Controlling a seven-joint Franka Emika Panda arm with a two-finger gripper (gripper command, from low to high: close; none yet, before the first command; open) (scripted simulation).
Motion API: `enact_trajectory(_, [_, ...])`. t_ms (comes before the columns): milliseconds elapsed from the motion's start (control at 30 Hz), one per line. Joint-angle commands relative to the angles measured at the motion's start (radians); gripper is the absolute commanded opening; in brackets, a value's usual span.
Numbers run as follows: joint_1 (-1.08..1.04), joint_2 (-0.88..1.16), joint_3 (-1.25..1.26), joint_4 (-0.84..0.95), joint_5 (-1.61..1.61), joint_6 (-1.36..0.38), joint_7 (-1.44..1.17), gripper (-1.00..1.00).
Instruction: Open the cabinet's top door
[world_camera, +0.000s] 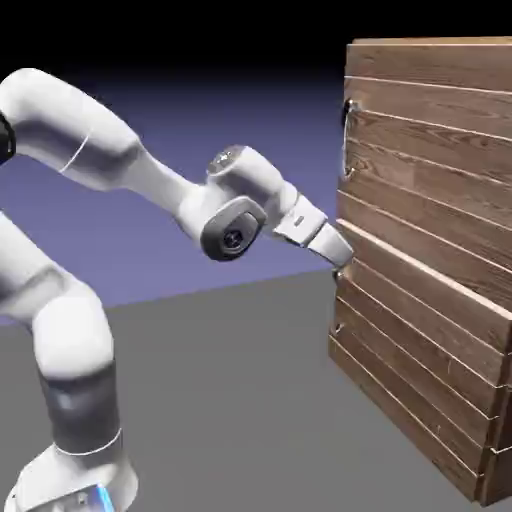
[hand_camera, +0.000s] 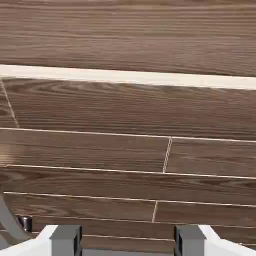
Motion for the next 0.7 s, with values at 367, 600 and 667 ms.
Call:
enact_trajectory(367, [-0.178, -0.062, 0.203, 0.125, 0.522, 0.007, -0.37, 0.0])
enact_trajectory(600, [-0.282, -0.098, 0.322, 0.198, 0.827, 0.012, -0.586, 0.0])
enact_trajectory(667, [-0.311, -0.108, 0.356, 0.219, 0.914, 0.013, -0.648, 0.0])
